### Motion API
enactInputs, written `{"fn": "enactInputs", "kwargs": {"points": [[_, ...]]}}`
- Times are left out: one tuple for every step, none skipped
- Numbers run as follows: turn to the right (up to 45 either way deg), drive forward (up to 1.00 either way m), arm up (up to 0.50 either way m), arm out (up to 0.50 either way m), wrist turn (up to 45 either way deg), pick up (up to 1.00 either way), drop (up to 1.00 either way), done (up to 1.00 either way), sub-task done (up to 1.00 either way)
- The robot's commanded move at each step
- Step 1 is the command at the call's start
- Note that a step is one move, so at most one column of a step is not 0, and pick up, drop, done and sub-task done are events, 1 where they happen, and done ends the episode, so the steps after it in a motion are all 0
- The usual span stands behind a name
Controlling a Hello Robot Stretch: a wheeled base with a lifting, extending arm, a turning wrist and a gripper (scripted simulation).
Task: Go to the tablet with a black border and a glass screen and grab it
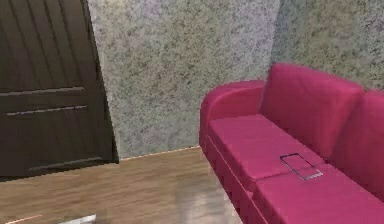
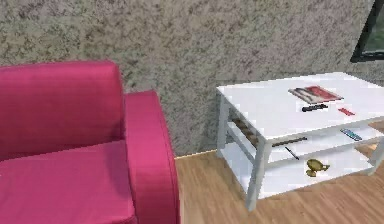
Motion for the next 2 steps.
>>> {"fn": "enactInputs", "kwargs": {"points": [[0.0,1.00,0.00,0.00,0.0,0.00,0.00,0.00,0.00],[9.0,0.00,0.00,0.00,0.0,0.00,0.00,0.00,0.00]]}}
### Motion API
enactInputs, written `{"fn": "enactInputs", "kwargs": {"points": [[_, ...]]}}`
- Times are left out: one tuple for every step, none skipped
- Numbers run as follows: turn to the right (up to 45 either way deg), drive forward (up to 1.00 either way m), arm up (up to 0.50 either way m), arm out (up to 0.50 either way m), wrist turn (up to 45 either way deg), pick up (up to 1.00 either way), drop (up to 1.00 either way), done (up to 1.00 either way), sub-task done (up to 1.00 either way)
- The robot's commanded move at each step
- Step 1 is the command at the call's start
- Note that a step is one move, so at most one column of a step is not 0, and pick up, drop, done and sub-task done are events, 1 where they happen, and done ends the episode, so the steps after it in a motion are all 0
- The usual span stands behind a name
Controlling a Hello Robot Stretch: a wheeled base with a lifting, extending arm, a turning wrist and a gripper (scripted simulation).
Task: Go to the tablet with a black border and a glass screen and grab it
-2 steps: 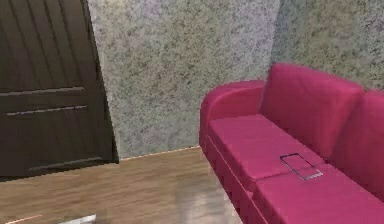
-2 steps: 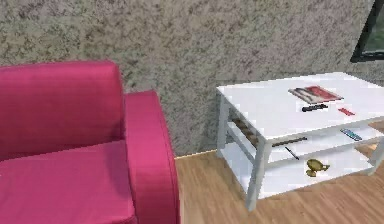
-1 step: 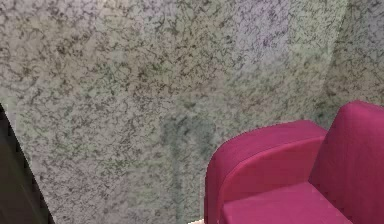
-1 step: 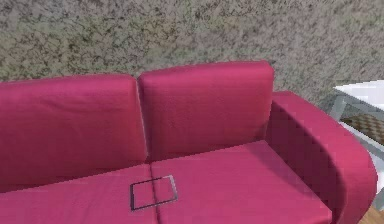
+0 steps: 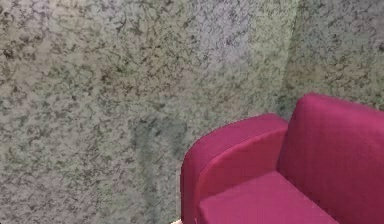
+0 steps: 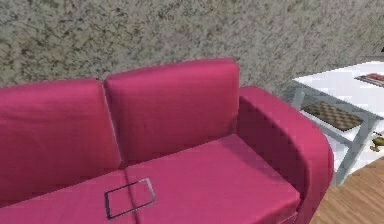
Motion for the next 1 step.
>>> {"fn": "enactInputs", "kwargs": {"points": [[0.0,0.15,0.00,0.00,0.0,0.00,0.00,0.00,0.00]]}}
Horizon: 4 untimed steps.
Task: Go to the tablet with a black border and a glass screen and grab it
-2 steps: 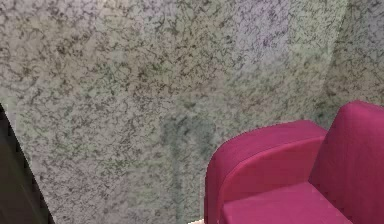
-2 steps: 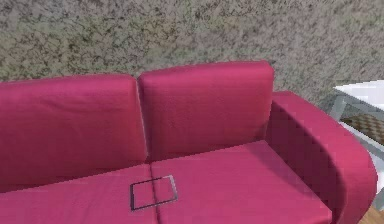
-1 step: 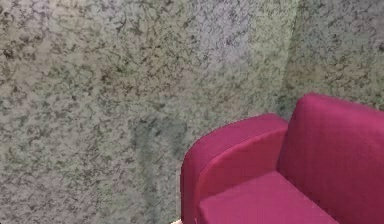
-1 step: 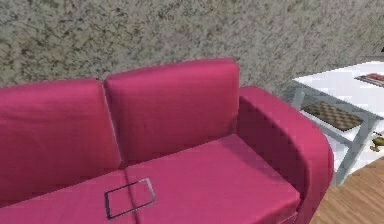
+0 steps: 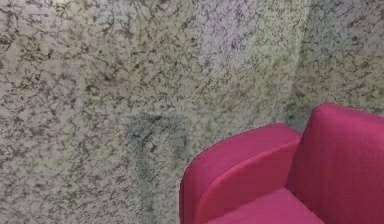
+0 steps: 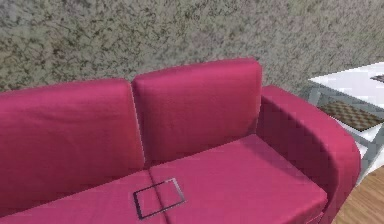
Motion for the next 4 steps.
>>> {"fn": "enactInputs", "kwargs": {"points": [[0.0,0.00,0.50,0.00,0.0,0.00,0.00,0.00,0.00],[0.0,0.00,0.10,0.00,0.0,0.00,0.00,0.00,0.00],[0.0,0.00,0.00,0.42,0.0,0.00,0.00,0.00,0.00],[0.0,0.00,0.00,0.00,45.0,0.00,0.00,0.00,0.00]]}}
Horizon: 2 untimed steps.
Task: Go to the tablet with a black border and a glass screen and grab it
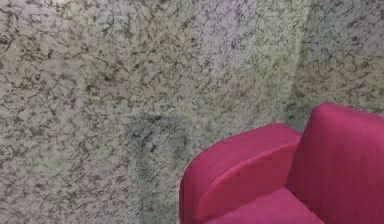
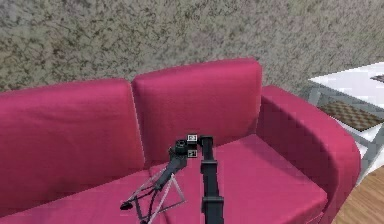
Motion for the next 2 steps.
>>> {"fn": "enactInputs", "kwargs": {"points": [[0.0,0.00,0.00,0.00,45.0,0.00,0.00,0.00,0.00],[0.0,0.00,0.00,0.00,12.0,0.00,0.00,0.00,0.00]]}}
